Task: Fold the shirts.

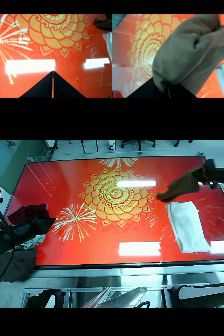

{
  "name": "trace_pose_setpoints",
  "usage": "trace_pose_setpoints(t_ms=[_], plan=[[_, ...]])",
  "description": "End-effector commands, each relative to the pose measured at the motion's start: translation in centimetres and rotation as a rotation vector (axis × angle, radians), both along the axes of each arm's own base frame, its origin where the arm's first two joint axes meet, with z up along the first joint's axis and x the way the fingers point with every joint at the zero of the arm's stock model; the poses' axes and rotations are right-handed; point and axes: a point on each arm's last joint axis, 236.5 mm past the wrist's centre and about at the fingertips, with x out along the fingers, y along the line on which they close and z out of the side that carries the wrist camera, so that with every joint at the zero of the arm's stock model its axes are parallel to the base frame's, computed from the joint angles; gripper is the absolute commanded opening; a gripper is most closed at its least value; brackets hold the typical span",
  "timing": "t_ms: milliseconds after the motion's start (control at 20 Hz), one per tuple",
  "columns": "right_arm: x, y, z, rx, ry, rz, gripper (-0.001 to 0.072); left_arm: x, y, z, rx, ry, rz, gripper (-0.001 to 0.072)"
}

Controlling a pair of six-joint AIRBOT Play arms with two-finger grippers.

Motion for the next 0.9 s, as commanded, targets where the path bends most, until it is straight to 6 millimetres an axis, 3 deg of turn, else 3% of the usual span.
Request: trace_pose_setpoints(t_ms=[0,150,400,500,650,850], plan=[[-2.2,-5.8,0.3,0.014,0.019,-0.106,0.0023,0.0,0.0,0.0,-0.004,0.001,0.004,0.0017],[-3.6,-7.2,-0.1,0.026,0.048,-0.118,0.0023,0.0,0.0,0.0,-0.005,0.003,0.003,0.0017],[-5.6,-6.2,0.2,0.109,0.139,-0.139,0.0022,-0.1,-0.1,0.0,-0.005,0.006,0.001,0.0017],[-8.0,-6.0,-0.7,0.151,0.268,-0.232,0.0021,-0.1,-0.1,0.0,-0.006,0.006,0.0,0.0017],[-12.2,-7.5,-2.0,0.066,0.365,-0.408,0.0021,-0.4,-0.2,-0.4,-0.002,0.024,-0.011,0.0017],[-18.6,-7.4,-6.4,-0.007,0.538,-0.511,0.0022,-0.8,-0.4,-0.7,0.002,0.044,-0.024,0.0017]])
